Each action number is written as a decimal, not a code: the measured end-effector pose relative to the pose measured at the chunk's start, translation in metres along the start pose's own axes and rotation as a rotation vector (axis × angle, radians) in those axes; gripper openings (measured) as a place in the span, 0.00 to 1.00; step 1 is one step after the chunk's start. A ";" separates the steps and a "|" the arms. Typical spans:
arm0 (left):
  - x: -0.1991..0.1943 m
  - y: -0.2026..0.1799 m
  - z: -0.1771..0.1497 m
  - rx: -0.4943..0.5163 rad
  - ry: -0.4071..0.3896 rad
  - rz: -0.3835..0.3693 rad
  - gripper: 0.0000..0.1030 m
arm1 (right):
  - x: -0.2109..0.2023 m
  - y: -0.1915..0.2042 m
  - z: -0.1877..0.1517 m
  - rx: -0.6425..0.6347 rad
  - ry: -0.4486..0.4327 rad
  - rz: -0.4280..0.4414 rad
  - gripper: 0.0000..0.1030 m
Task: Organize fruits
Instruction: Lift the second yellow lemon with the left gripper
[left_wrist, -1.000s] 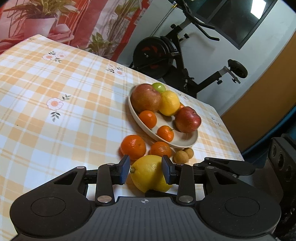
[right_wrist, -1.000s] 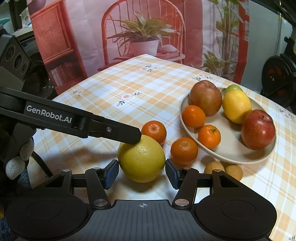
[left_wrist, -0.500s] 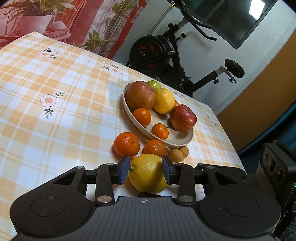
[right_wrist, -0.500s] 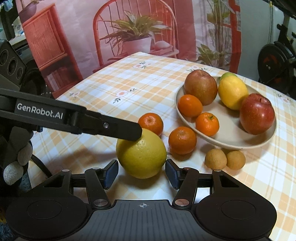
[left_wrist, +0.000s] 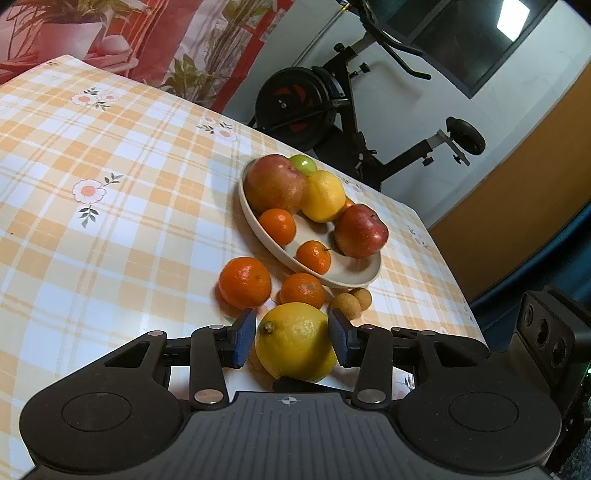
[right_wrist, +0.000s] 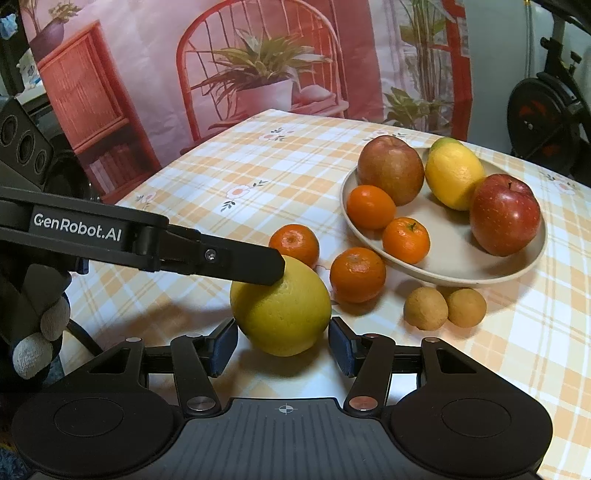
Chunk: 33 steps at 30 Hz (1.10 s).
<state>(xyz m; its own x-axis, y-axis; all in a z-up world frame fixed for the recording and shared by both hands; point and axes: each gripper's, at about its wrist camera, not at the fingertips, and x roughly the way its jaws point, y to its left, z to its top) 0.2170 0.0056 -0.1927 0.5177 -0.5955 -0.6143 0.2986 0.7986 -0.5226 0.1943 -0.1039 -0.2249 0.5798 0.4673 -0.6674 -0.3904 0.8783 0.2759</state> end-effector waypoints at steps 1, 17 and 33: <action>0.001 -0.002 -0.001 0.005 0.003 -0.004 0.46 | 0.000 0.000 0.000 0.002 -0.001 -0.002 0.50; 0.006 -0.007 -0.003 0.031 0.016 -0.016 0.47 | -0.005 -0.003 -0.003 0.007 -0.020 -0.011 0.50; 0.003 -0.038 0.024 0.105 0.003 -0.017 0.47 | -0.028 -0.009 0.009 0.001 -0.132 -0.049 0.49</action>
<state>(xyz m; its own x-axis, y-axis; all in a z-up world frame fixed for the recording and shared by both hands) 0.2266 -0.0242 -0.1600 0.5096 -0.6092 -0.6076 0.3898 0.7930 -0.4681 0.1877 -0.1245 -0.2027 0.6873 0.4333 -0.5829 -0.3588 0.9004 0.2461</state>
